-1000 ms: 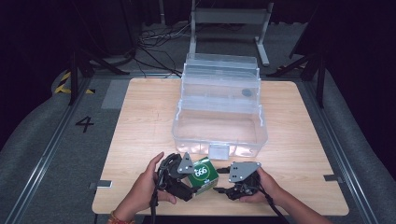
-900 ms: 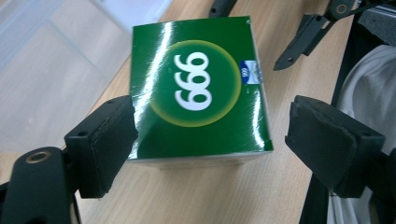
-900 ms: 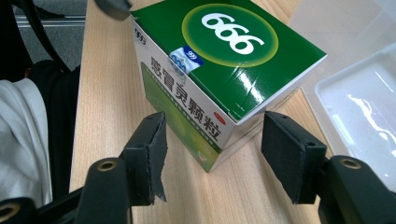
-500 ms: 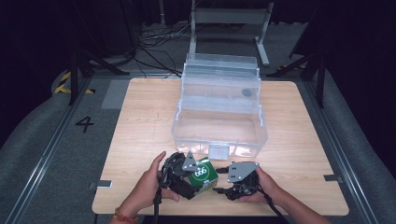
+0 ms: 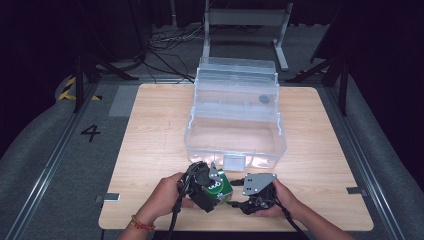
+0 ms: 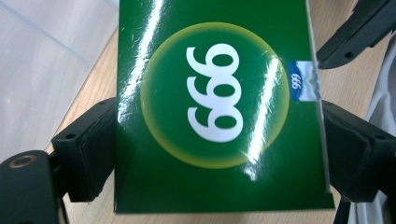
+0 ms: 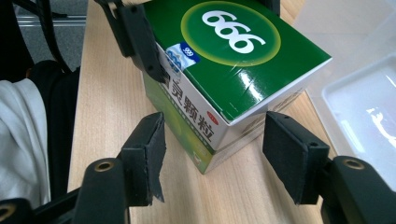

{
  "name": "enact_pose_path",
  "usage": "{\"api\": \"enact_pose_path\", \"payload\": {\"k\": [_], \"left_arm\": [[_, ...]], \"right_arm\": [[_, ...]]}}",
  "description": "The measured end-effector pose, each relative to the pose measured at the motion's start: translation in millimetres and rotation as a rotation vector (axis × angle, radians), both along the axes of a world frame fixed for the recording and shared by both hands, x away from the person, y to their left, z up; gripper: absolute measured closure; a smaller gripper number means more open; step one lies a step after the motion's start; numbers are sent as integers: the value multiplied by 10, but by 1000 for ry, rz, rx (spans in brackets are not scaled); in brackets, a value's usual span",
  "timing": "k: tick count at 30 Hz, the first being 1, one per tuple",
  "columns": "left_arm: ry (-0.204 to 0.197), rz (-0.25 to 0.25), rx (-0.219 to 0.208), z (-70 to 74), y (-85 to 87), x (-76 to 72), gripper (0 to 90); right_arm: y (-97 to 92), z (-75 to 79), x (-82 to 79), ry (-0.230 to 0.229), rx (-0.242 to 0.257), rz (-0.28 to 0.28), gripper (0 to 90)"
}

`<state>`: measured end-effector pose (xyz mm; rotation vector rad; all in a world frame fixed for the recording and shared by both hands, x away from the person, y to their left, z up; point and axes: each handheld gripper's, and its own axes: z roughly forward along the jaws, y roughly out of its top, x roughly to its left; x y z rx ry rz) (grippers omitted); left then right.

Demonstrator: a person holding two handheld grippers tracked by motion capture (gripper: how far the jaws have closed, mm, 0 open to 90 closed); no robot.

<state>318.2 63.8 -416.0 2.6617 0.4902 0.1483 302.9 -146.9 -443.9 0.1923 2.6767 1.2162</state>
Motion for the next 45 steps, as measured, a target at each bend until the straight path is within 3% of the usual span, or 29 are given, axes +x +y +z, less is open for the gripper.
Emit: {"api": "enact_pose_path", "payload": {"k": [8, 9, 15, 19, 20, 21, 22, 23, 28, 30, 32, 34, 36, 39, 41, 44, 45], "left_arm": [[25, -49, 107, -12, -46, 45, 123], [32, -69, 140, -7, -69, 65, 123], [48, -88, 160, -11, -79, 89, 130], [46, -99, 154, -18, -54, 73, 137], [45, -104, 161, -12, -49, 71, 137], [45, -101, 157, -16, -41, 62, 137], [44, -105, 156, -17, -30, 58, 137], [38, -116, 152, -20, -18, 57, 137], [37, -117, 146, -29, 63, -11, 136], [40, -110, 143, -32, 108, -45, 136], [43, -110, 144, -33, 149, -69, 136], [41, -106, 139, -40, 179, -91, 135], [36, -114, 135, -45, 199, -94, 135], [41, -112, 133, -49, 206, -94, 135], [46, -107, 131, -54, 206, -96, 135], [44, -110, 130, -60, 212, -94, 135], [47, -107, 132, -59, 214, -95, 135]], "right_arm": [[33, -5, -17, 4, 5, 15, 413], [36, -8, -14, 9, 11, 17, 427], [34, -2, -24, -3, 9, 21, 442], [-71, 119, -45, -35, 32, 13, 431], [-168, 224, -32, -47, 46, -19, 424], [-168, 224, -32, -47, 46, -19, 424], [-299, 346, -8, -74, 73, -67, 415], [-299, 346, -8, -74, 73, -67, 415], [-721, 657, 128, -123, 156, -248, 381], [-898, 748, 216, -164, 149, -328, 363], [-1056, 799, 325, -158, 151, -394, 358], [-1198, 812, 459, -184, 103, -481, 349], [-1327, 778, 604, -127, 95, -531, 346], [-1445, 674, 775, -84, 70, -592, 348], [-1510, 592, 886, -32, 81, -620, 348], [-1541, 538, 958, -13, 74, -639, 337], [-1556, 512, 997, 9, 94, -633, 342]]}}
